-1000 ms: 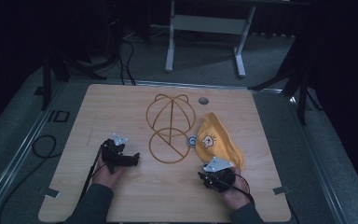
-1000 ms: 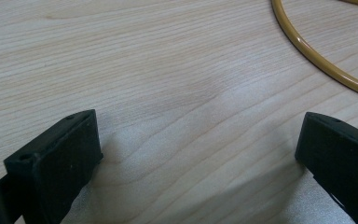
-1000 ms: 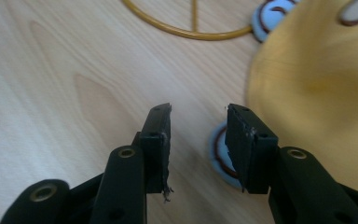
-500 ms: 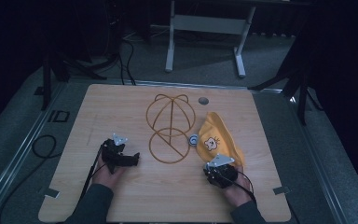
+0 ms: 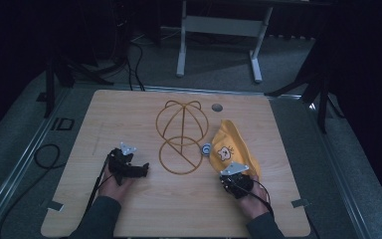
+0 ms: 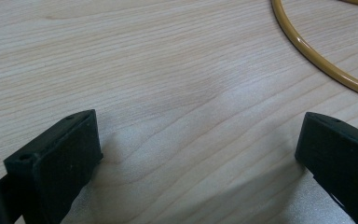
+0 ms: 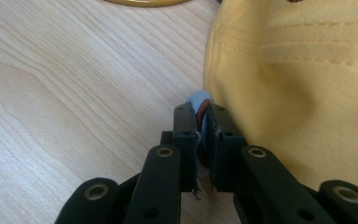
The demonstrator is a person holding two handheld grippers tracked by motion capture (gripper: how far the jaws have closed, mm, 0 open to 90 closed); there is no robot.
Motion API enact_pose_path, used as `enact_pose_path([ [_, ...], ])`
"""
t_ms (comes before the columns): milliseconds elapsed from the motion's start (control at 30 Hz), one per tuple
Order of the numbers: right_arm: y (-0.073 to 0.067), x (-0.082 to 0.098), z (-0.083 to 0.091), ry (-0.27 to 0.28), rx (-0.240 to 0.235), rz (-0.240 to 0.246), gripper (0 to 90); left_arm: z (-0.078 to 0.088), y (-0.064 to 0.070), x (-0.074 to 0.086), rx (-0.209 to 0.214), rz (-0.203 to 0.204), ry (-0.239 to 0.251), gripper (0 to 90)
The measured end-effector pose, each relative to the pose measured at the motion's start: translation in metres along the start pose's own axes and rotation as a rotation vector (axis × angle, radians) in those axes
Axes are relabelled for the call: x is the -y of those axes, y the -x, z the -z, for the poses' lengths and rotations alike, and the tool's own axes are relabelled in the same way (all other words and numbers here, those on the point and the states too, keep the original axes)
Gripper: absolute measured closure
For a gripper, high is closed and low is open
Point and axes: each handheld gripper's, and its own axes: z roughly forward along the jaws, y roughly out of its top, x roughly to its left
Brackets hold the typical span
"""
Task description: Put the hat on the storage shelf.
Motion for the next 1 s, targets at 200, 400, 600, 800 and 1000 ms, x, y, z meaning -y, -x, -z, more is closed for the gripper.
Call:
enact_pose_path([
  [200, -0.001, -0.003, 0.002, 0.006, -0.007, 0.009, 83.5, 0.0, 0.0, 0.0, 0.0, 0.0, 0.0, 0.1],
  [400, 0.001, -0.008, 0.006, 0.019, -0.01, 0.006, 83.5, 0.0, 0.0, 0.0, 0.0, 0.0, 0.0, 0.1],
  [600, 0.003, -0.016, 0.009, 0.036, -0.011, 0.003, 83.6, 0.0, 0.0, 0.0, 0.0, 0.0, 0.0, 0.1],
  [800, 0.006, -0.026, 0.014, 0.06, 0.001, 0.007, 83.7, 0.0, 0.0, 0.0, 0.0, 0.0, -0.001, 0.1],
  [1000, 0.01, -0.037, 0.02, 0.08, 0.015, 0.019, 83.7, 0.0, 0.0, 0.0, 0.0, 0.0, -0.001, 0.1],
])
